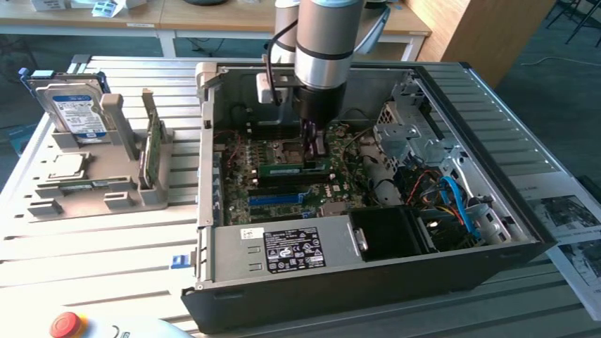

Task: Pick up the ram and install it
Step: 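Insert the ram into the slot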

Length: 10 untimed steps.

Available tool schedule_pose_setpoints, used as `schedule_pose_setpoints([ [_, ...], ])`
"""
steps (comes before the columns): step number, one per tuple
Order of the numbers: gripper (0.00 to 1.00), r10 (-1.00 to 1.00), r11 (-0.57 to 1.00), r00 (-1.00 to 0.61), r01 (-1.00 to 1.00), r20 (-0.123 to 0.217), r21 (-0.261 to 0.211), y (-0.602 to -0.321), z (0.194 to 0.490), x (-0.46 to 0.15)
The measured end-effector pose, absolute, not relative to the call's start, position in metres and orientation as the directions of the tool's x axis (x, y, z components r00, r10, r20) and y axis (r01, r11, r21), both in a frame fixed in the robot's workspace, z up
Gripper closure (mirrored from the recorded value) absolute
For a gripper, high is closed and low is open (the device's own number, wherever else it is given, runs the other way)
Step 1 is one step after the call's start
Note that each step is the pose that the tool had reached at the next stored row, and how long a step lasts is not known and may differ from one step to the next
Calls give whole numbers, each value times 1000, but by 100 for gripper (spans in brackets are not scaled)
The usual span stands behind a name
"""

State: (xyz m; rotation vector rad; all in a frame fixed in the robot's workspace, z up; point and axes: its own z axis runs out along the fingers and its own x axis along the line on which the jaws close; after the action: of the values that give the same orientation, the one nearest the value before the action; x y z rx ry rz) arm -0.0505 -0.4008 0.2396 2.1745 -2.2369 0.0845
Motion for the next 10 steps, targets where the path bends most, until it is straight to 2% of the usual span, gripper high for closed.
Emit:
schedule_pose_setpoints([
  [10, 88, -998, 28, -29, -999, 53, -24, -401, 238, -49],
])
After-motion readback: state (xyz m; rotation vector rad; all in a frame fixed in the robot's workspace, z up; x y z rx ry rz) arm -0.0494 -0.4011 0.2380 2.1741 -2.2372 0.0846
